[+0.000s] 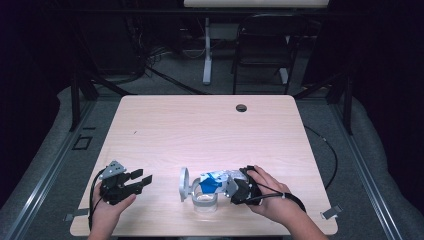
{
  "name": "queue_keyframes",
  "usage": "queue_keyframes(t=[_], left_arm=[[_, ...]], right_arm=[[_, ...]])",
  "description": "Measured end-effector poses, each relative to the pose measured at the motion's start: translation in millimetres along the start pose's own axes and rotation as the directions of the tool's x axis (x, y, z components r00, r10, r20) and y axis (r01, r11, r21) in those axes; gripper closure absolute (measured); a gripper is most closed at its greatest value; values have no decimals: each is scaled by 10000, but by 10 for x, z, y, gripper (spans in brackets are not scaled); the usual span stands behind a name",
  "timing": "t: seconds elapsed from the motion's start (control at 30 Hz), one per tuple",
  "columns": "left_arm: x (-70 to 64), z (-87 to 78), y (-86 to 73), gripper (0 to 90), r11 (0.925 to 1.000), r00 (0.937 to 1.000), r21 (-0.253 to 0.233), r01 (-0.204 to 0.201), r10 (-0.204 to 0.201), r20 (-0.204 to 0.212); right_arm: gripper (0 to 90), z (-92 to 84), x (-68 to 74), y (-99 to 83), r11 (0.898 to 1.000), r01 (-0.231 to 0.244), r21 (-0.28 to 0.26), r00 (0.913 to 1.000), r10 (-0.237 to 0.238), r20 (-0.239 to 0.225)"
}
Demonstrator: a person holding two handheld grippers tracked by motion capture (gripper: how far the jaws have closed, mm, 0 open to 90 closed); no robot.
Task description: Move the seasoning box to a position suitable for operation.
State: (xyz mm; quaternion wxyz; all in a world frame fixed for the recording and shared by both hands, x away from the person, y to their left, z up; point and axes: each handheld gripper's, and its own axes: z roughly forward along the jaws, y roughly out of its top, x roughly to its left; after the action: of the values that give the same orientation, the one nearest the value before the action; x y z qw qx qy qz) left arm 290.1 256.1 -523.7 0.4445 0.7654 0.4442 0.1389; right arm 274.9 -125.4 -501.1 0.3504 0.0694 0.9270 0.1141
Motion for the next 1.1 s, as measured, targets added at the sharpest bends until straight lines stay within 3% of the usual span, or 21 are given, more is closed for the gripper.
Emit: queue_keyframes(t=[0.43, 1.1], left_arm=[[1, 0, -2, 515, 10000, 10000, 0, 31, -31, -15], [16, -3, -5, 514, 10000, 10000, 25, 57, -57, 14]], right_arm=[[429, 1, -2, 9, 9999, 125, 21, 9999, -125, 83], [430, -36, 3, 70, 9943, 976, 419, 9927, -1003, 674]])
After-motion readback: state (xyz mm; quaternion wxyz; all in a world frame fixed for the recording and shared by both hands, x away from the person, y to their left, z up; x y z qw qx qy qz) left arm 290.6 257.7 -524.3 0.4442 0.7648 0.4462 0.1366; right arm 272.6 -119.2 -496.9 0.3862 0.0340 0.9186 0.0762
